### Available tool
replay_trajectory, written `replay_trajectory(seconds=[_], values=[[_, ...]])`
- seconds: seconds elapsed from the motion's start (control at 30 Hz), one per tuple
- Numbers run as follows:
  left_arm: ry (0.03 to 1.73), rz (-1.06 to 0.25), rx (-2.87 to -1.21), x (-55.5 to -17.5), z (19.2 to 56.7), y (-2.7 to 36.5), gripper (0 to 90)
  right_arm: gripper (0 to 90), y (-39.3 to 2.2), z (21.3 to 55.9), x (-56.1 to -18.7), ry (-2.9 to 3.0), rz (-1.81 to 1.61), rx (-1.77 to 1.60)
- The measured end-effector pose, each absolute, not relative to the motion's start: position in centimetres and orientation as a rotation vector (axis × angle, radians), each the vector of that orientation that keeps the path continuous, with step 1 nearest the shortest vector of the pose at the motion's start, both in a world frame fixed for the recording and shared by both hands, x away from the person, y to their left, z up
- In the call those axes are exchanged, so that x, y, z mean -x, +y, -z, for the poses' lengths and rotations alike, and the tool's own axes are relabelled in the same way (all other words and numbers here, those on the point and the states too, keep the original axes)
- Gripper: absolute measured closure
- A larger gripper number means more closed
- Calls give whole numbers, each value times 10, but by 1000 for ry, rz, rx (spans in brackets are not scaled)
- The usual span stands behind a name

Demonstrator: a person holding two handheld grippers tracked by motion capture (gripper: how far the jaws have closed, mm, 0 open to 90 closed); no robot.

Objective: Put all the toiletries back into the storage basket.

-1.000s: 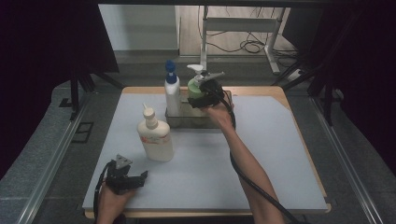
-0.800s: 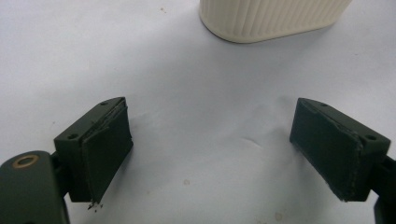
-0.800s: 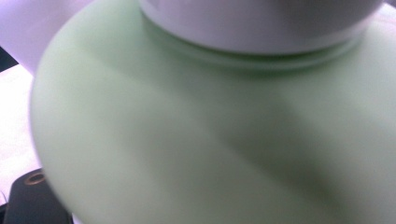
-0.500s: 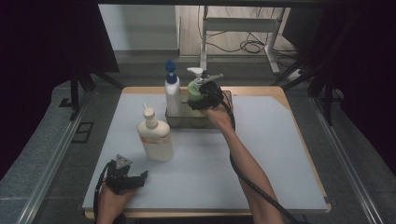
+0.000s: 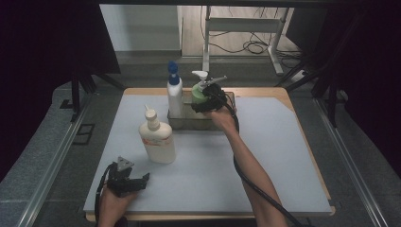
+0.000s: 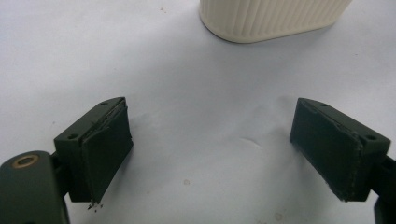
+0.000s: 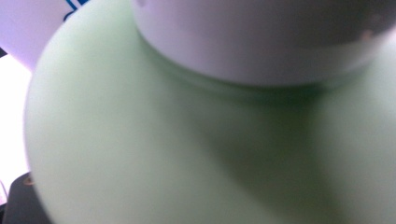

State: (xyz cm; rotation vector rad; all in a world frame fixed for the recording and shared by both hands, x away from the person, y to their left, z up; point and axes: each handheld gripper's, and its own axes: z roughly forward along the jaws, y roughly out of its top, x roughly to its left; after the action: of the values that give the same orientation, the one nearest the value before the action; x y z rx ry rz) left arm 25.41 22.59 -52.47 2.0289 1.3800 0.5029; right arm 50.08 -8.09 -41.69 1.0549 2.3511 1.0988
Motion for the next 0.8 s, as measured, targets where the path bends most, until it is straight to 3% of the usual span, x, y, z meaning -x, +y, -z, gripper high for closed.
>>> replay_trajectory(seconds=[0.33,0.5,0.8], values=[[1379,-504,-2030,-254,525,226,119,106,-82,419,-501,2345,-1131,-1045],[1379,-504,-2030,-254,525,226,119,0,-86,416,-501,2341,-1186,-1019],[1379,-505,-2030,-254,525,226,119,0,-94,401,-490,2339,-1182,-945]])
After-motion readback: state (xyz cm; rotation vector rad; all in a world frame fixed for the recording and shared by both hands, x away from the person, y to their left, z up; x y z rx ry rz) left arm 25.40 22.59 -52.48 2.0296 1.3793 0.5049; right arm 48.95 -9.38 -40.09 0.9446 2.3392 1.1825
